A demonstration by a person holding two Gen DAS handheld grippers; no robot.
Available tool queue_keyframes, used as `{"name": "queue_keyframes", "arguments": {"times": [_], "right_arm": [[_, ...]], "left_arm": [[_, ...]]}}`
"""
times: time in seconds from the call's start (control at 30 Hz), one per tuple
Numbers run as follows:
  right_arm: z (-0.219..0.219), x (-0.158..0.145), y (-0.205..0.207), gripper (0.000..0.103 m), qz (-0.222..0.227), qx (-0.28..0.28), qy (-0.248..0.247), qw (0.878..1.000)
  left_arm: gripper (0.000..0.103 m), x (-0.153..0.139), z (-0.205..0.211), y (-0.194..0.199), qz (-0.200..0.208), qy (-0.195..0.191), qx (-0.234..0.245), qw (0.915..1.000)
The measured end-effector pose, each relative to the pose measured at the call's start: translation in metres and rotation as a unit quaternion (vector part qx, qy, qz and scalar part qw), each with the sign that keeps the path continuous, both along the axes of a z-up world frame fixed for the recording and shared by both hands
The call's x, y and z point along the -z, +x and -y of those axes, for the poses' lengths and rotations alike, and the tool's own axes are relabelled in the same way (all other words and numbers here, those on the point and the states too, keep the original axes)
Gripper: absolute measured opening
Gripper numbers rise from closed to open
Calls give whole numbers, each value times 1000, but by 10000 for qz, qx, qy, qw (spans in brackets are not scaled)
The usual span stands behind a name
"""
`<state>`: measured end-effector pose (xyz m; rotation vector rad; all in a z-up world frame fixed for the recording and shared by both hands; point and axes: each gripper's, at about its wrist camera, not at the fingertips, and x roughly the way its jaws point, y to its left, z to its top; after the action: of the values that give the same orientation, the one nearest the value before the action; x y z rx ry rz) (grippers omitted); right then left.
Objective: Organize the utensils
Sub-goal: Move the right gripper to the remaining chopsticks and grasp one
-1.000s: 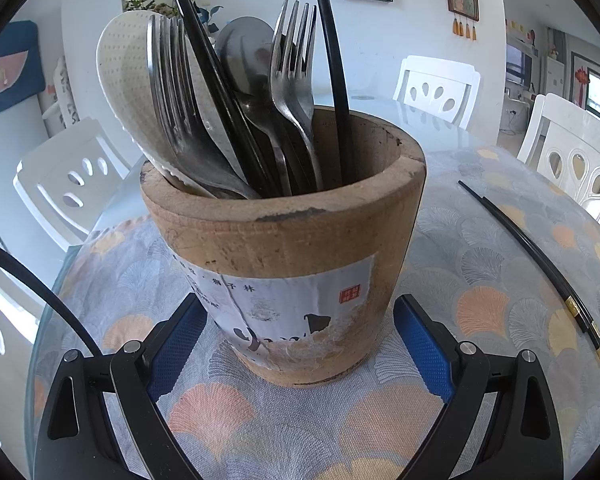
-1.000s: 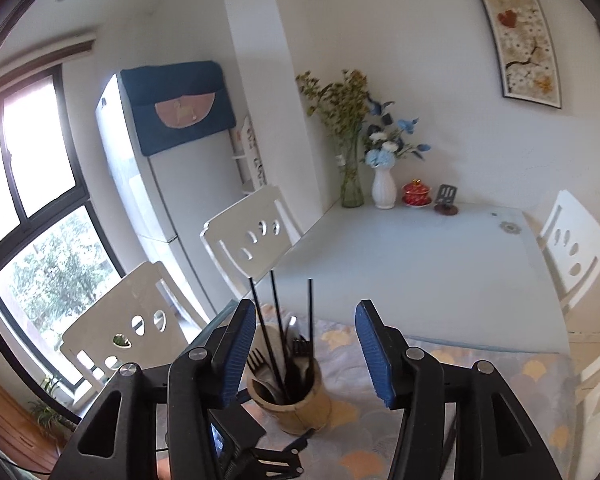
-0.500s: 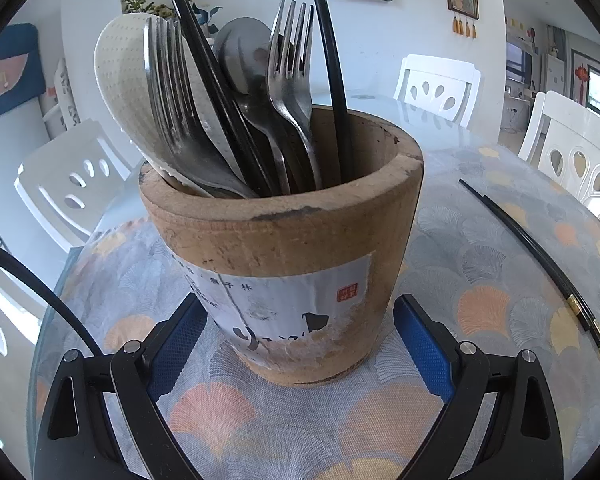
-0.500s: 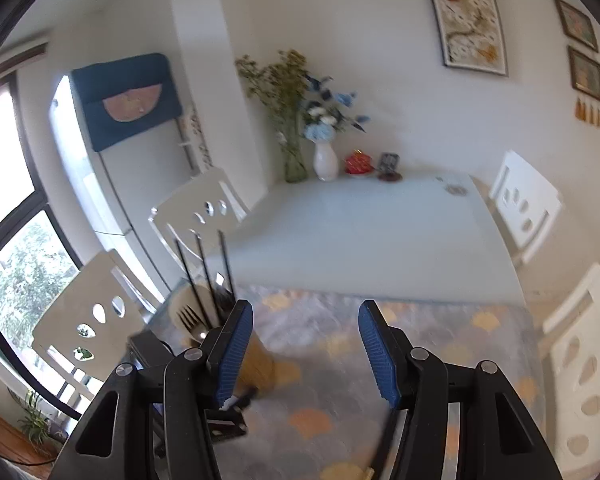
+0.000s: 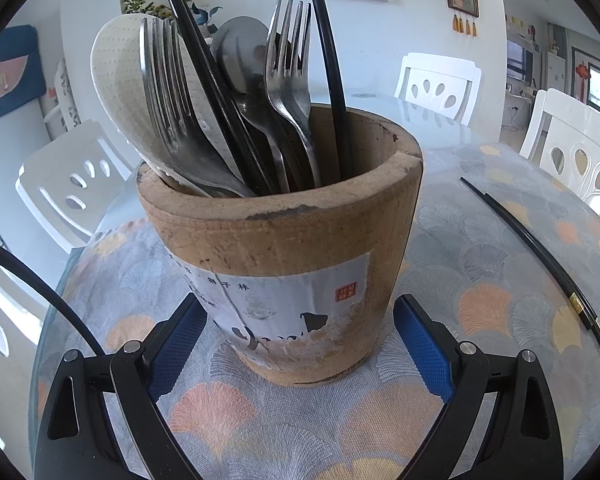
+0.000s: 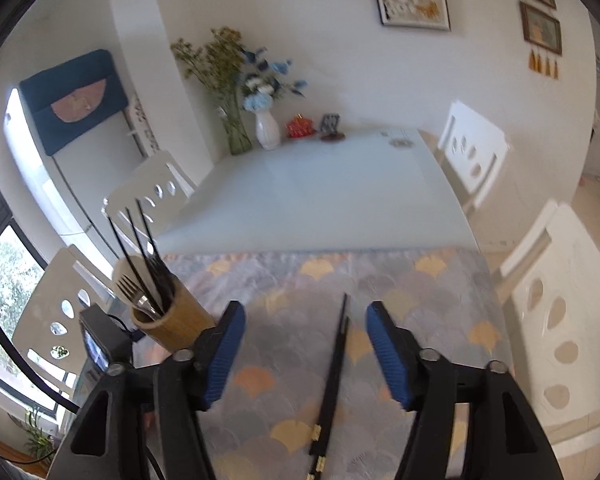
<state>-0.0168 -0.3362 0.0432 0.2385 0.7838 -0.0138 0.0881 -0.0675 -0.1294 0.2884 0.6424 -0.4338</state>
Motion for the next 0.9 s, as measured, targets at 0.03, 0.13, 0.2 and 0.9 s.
{"name": "queue_keyframes", "arguments": {"times": [0.03,0.13,0.2,0.9], "right_arm": [[3,6,0,65,-88,-10,98,9999],[11,24,2,65,-303,20,385,9988],[13,37,4,65,-485,71,513,9975],[14,170,43,29,-2239,70,268,9742]], "left_arm": [[95,0,0,0,-1,4,2,10000],[95,0,0,0,0,11,3,10000],[95,0,-1,0,0,9,4,10000],[95,0,1,-1,16,58,1,10000]]}}
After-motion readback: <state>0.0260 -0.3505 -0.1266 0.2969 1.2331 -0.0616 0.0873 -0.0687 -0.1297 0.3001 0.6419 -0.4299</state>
